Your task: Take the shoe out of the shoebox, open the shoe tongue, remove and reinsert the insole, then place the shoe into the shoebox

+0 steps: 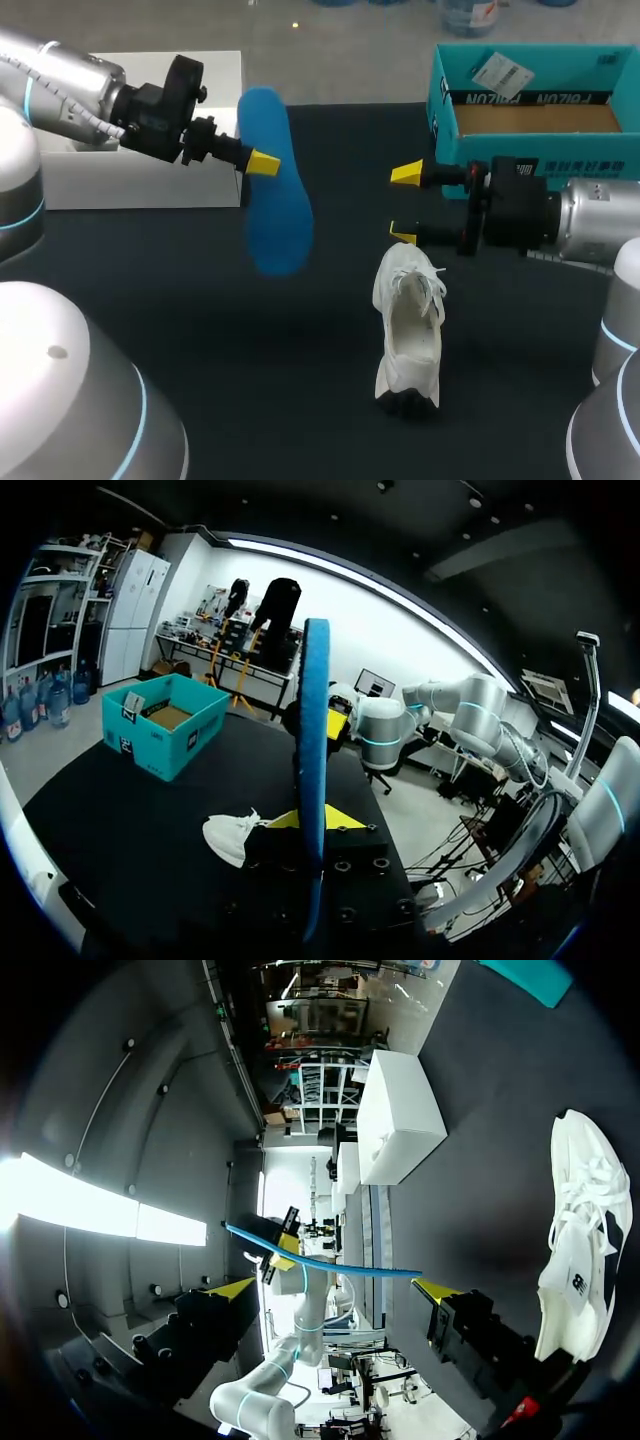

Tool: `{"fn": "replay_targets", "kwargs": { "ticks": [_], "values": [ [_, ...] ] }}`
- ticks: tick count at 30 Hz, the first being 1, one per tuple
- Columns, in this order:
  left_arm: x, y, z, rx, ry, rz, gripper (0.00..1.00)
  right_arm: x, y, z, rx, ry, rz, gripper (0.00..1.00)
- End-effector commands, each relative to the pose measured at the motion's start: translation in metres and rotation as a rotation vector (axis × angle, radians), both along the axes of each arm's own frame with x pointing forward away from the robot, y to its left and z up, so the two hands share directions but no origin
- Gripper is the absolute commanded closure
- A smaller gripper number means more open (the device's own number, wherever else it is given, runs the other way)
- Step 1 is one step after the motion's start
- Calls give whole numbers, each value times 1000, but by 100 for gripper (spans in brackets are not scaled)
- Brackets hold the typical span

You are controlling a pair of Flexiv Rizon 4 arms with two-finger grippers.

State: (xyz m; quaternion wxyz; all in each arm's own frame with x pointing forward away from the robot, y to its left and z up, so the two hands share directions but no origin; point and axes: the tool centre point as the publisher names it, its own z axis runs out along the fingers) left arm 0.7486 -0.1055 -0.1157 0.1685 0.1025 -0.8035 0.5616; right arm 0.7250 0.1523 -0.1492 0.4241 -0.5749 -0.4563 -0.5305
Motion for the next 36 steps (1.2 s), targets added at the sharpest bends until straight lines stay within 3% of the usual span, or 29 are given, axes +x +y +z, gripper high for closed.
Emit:
{"fn": "replay_targets", "kwargs": {
  "ticks": [1, 15, 19, 25, 30, 36],
  "values": [
    [8, -2, 2, 14, 4, -19, 100, 0, 2, -1, -2, 1, -2, 0],
    [8, -2, 2, 14, 4, -19, 100, 0, 2, -1, -2, 1, -2, 0],
    [-8, 5, 11, -76, -245, -45, 100, 0, 2, -1, -2, 1, -2, 0],
    [-27, 16, 1, -134, -461, -27, 100, 0, 2, -1, -2, 1, -2, 0],
    [-34, 15, -14, -158, -534, 41, 100, 0, 2, -1, -2, 1, -2, 0],
    [-41, 0, -14, -205, -635, 94, 100, 0, 2, -1, -2, 1, -2, 0]
  ]
}}
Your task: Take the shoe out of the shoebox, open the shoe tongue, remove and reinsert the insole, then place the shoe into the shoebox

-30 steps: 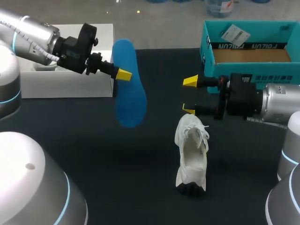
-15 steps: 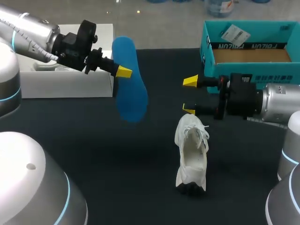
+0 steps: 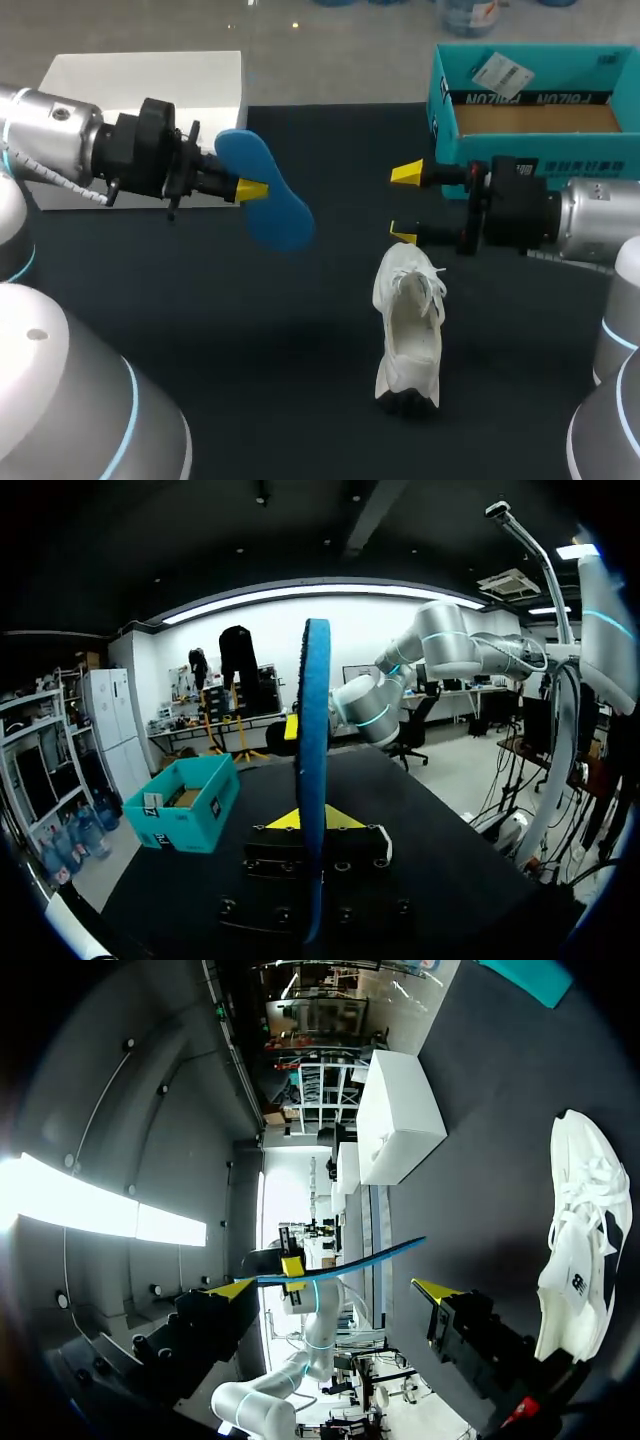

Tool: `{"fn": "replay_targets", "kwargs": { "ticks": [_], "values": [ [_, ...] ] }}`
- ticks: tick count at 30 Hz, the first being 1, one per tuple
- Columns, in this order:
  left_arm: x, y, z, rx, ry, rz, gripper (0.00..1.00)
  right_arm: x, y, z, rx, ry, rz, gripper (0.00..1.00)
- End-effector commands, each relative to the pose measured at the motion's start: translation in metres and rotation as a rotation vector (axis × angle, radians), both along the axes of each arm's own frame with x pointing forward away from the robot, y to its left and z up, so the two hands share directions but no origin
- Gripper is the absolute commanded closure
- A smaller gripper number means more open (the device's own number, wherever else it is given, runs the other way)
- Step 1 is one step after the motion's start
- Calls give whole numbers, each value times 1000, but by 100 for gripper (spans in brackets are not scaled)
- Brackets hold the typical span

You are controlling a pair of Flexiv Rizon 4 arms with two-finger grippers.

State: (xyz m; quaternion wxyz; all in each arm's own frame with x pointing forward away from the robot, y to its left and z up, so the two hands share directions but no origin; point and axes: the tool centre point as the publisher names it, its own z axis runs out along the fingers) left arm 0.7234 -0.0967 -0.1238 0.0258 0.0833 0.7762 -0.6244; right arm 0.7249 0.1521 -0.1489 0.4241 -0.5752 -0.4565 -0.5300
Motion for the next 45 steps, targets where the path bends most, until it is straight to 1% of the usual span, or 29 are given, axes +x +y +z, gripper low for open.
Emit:
{"fn": "replay_targets", "kwargs": {
  "ticks": [1, 8, 12, 14, 20, 28, 37, 42, 45],
  "values": [
    [-17, -12, -6, -101, -108, 136, 100, 0, 2, -1, -1, 0, -2, 0],
    [-22, -38, -5, -127, -220, 120, 100, 0, 2, -1, -1, 0, -2, 0],
    [-15, -43, -3, -130, -263, 133, 100, 0, 2, -1, -1, 0, -2, 0],
    [-13, -44, -3, -125, -310, 130, 100, 0, 2, -1, -1, 0, -2, 0],
    [-22, -59, -6, -119, -403, 64, 100, 0, 2, -1, -1, 0, -2, 0],
    [-28, -74, -10, -113, -454, -3, 100, 0, 2, -1, -1, 0, -2, 0],
    [-26, -106, -5, -121, -503, -44, 100, 0, 2, -1, -1, 0, -2, 0],
    [-37, -124, -5, -130, -511, -73, 100, 0, 2, -1, -1, 0, -2, 0],
    [-39, -132, -4, -132, -518, -80, 100, 0, 2, -1, -1, 0, -2, 0]
  ]
}}
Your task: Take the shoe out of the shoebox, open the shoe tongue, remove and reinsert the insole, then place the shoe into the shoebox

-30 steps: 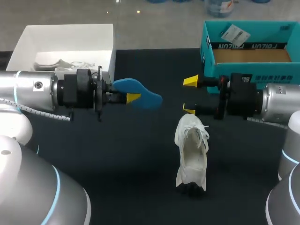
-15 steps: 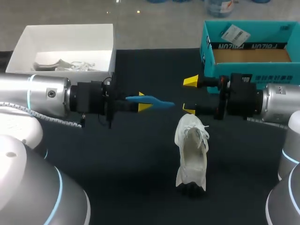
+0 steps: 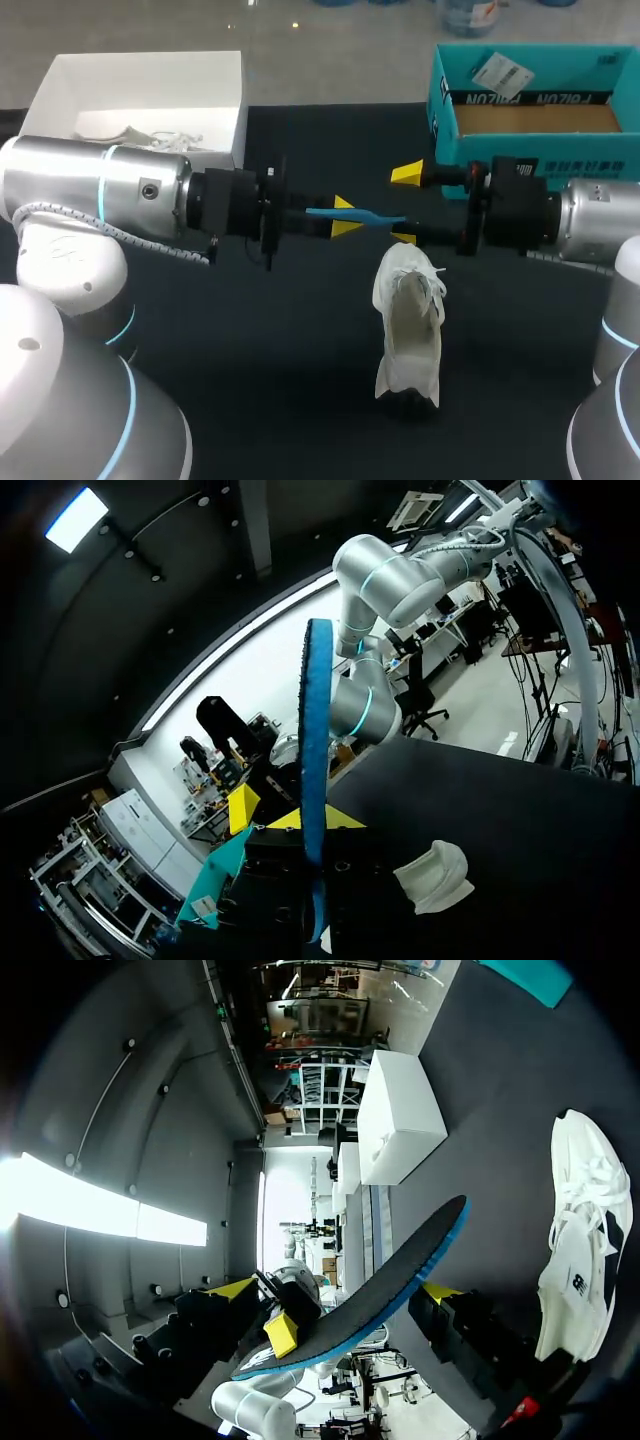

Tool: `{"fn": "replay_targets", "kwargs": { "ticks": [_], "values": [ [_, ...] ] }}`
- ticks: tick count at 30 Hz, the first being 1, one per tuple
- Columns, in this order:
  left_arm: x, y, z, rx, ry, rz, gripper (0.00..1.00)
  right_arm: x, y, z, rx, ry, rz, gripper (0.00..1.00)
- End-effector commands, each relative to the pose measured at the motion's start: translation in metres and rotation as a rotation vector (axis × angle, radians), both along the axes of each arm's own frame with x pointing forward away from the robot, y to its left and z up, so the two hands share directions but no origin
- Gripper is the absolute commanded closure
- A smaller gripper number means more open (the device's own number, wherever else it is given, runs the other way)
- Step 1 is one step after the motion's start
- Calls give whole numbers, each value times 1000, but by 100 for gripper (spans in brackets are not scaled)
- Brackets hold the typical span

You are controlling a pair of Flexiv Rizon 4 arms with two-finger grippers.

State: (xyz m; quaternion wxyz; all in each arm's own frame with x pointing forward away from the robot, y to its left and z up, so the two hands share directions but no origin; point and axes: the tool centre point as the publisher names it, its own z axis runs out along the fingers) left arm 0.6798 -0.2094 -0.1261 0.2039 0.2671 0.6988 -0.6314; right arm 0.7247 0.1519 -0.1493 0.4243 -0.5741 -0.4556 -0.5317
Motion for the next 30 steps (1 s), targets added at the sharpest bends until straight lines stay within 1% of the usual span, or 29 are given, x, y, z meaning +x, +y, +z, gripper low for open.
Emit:
{"fn": "replay_targets", "kwargs": {
  "ticks": [1, 3, 4, 5, 10, 19, 20, 21, 26, 30],
  "values": [
    [5, -20, -1, -5, -4, -7, 100, 0, 2, 0, -5, 2, -1, 0],
    [5, -23, -1, -6, -6, -8, 100, 0, 2, 0, -5, 2, -1, 0],
    [4, -23, -1, -5, -7, -10, 100, 0, 2, 0, -5, 2, -1, 87],
    [4, -24, -1, -4, -8, -11, 100, 0, 2, 0, -5, 2, -1, 100],
    [1, -23, -2, 2, -17, -9, 100, 0, 2, 0, -5, 2, -1, 100],
    [1, -12, 0, -7, -14, 22, 100, 0, 2, 0, -5, 2, -1, 100],
    [1, -11, -1, -8, -3, 26, 66, 0, 2, 0, -5, 2, -1, 100],
    [1, -10, -1, -6, 5, 26, 0, 0, 2, 0, -5, 2, -1, 100],
    [-2, -1, -3, -6, 40, 8, 0, 0, 2, 0, -5, 2, -1, 100],
    [5, 14, -1, 4, 89, -10, 0, 0, 2, 0, -5, 2, -1, 100]
  ]
}}
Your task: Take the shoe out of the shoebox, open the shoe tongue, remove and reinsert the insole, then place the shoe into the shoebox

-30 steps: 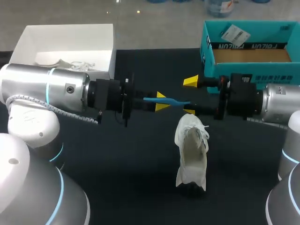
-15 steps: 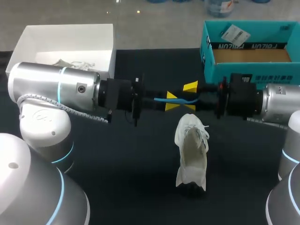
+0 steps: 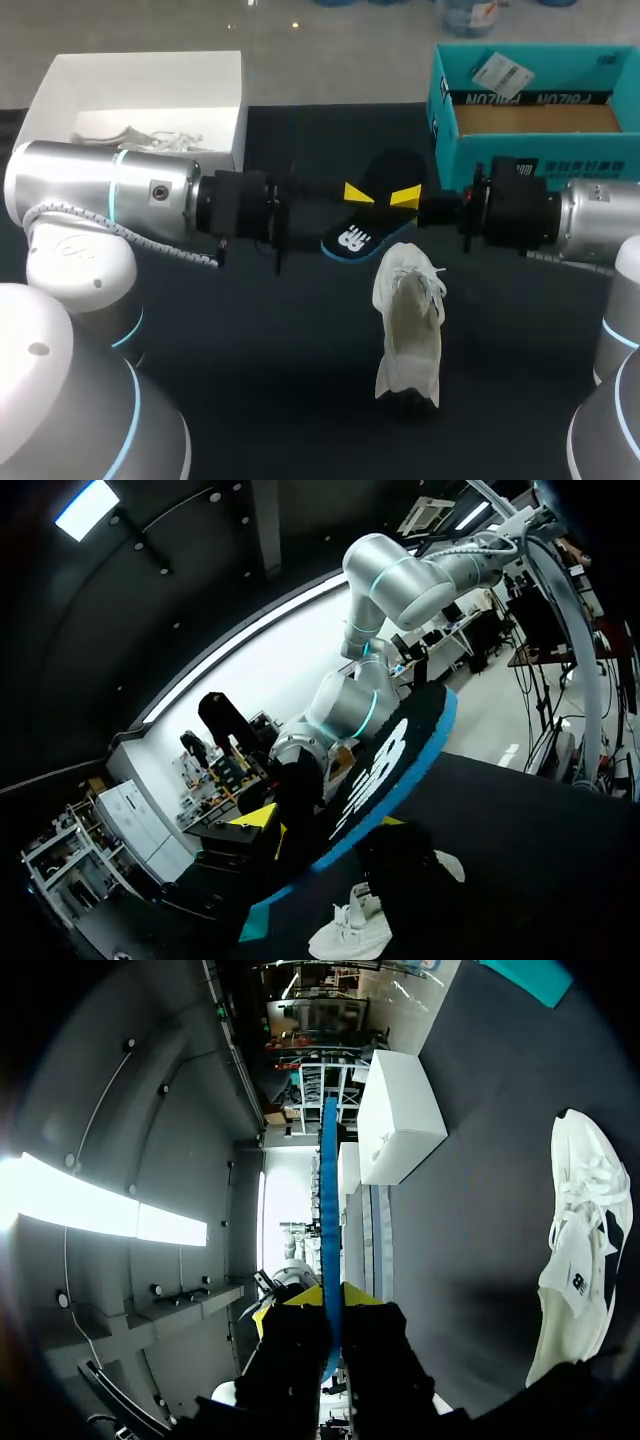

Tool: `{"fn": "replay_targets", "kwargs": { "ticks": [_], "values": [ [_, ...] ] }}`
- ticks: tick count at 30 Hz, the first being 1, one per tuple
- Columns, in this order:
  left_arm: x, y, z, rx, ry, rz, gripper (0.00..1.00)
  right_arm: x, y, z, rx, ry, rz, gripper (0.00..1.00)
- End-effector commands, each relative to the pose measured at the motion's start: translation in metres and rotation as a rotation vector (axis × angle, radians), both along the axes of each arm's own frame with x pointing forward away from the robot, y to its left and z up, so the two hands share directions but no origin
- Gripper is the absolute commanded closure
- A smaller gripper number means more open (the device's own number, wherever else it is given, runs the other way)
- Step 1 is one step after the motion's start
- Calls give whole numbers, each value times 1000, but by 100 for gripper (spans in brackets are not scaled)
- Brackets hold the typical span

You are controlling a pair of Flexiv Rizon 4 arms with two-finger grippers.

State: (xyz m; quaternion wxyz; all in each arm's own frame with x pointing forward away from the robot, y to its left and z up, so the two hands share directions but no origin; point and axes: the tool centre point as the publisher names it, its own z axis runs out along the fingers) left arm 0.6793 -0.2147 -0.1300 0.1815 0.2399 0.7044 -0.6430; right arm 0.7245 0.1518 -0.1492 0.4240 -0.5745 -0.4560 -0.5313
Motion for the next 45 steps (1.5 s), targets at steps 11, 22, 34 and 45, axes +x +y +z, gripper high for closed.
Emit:
{"fn": "replay_targets", "kwargs": {
  "ticks": [11, 22, 34, 45],
  "values": [
    [53, 84, 28, 193, -21, -92, 0, 0, 3, 0, -4, 2, -1, 100],
    [63, 88, 50, 396, -98, -179, 0, 0, 3, 0, -4, 2, -1, 100],
    [63, 88, 50, 396, -98, -179, 0, 0, 3, 0, -4, 2, -1, 100],
    [82, 62, 80, 616, -564, -403, 0, 0, 3, 0, -4, 2, -1, 100]
  ]
}}
